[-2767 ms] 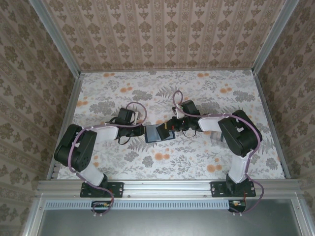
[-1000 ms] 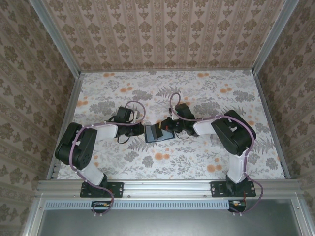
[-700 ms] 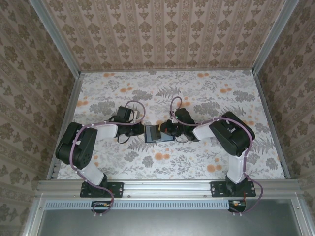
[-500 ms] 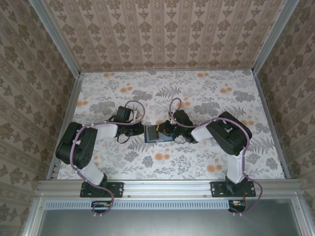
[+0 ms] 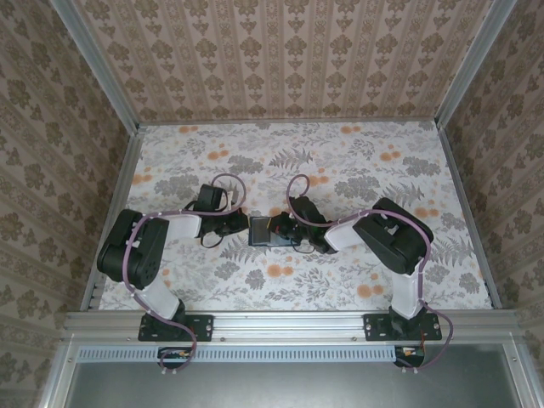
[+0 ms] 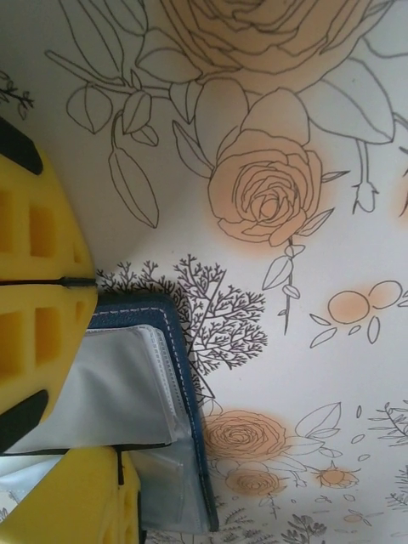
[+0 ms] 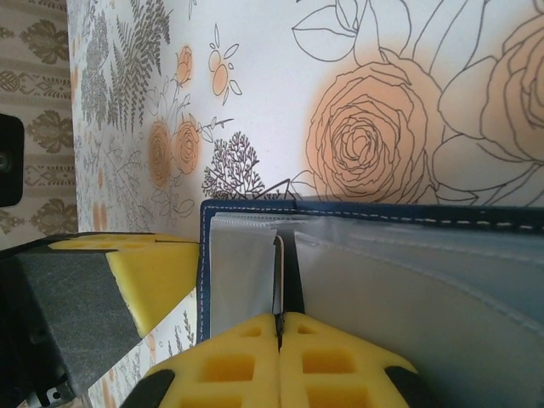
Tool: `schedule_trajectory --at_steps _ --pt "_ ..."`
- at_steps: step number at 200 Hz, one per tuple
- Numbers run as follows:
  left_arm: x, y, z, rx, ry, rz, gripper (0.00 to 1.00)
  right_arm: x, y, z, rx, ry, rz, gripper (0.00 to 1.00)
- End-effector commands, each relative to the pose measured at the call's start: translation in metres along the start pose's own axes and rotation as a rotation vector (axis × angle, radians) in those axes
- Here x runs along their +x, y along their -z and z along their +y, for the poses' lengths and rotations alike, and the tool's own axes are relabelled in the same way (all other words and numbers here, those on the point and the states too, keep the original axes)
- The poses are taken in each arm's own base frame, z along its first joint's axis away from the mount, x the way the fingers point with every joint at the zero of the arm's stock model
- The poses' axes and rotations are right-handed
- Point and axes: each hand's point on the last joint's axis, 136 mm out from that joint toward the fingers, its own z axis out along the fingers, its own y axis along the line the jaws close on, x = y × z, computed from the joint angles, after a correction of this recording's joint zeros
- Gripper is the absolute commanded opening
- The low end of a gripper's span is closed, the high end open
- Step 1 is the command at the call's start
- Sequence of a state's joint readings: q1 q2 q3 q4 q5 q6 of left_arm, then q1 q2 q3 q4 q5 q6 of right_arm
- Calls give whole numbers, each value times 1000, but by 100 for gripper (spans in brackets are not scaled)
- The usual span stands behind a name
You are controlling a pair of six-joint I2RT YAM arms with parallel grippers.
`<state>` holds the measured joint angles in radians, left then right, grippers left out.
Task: Put the credit cards into the card holder
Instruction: Insert the credit card into the card slot.
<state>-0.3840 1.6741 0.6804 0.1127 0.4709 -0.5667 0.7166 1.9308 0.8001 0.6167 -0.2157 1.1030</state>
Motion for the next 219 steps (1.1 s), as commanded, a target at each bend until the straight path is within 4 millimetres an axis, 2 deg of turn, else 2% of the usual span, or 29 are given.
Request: schedule_trajectory --at_steps 1,19,42,101,139,172,219 --pt "28 -21 25 -59 63 75 7 14 1 -7 60 14 35 15" --pt "28 -23 26 -51 74 78 7 11 14 -12 127 71 30 24" --pt "27 -20 31 -59 92 72 7 6 30 -8 172 152 49 31" --pt "24 -13 31 -61 90 70 7 -8 70 -12 281 224 43 38" --pt "21 -6 31 -74 83 49 7 0 93 -28 360 243 64 46" --pt "22 -3 35 -98 77 44 7 14 89 -38 351 222 119 46" --pt "22 -2 36 -105 80 42 8 22 77 -51 366 206 144 42"
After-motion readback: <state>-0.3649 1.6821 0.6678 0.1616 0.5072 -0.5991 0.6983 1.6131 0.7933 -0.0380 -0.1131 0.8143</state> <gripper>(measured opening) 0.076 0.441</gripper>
